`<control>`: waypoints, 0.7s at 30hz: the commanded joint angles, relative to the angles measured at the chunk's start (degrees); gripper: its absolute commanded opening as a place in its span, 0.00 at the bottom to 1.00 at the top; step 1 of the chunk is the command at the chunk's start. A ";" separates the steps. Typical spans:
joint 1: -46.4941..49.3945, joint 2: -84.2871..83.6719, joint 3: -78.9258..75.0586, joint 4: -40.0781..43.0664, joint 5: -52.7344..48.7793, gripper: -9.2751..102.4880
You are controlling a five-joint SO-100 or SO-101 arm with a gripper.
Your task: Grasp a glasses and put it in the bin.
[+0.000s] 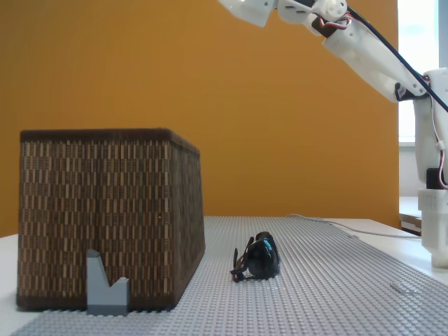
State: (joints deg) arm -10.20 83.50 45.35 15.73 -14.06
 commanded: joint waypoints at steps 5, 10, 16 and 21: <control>22.68 72.42 101.43 12.39 7.73 0.24; 22.68 72.69 101.87 12.30 7.73 0.24; 22.24 72.16 101.95 13.01 7.65 0.24; 21.01 70.49 102.04 14.15 6.77 0.25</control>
State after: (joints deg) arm 10.72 154.07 147.04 28.65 -6.59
